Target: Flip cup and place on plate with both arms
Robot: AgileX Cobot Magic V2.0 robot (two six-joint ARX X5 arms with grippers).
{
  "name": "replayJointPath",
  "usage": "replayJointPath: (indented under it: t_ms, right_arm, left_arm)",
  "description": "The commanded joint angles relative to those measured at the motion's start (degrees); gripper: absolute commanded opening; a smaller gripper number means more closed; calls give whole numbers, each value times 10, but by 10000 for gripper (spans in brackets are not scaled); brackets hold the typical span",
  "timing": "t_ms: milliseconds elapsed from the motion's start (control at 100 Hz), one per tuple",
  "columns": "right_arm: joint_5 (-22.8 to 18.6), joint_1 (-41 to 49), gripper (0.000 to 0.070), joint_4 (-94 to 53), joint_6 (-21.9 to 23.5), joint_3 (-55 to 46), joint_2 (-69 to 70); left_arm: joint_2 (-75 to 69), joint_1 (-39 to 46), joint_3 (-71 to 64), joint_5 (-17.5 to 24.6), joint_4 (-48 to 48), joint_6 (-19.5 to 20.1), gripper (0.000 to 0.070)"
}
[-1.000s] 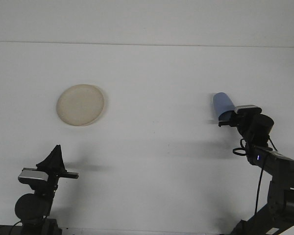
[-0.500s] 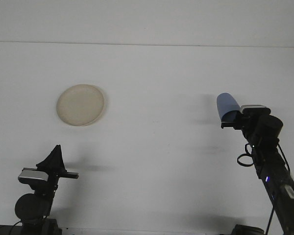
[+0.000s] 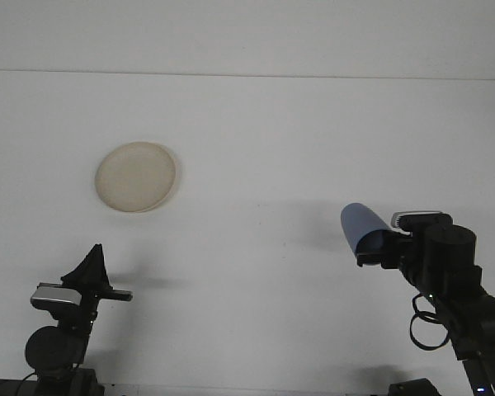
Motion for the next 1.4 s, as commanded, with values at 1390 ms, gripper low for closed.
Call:
replayJointPath:
  t_ms: [1390]
  right_arm:
    - [5, 334, 0, -268, 0, 342, 525]
  left_arm:
    - [-1, -1, -11, 1, 6, -1, 10]
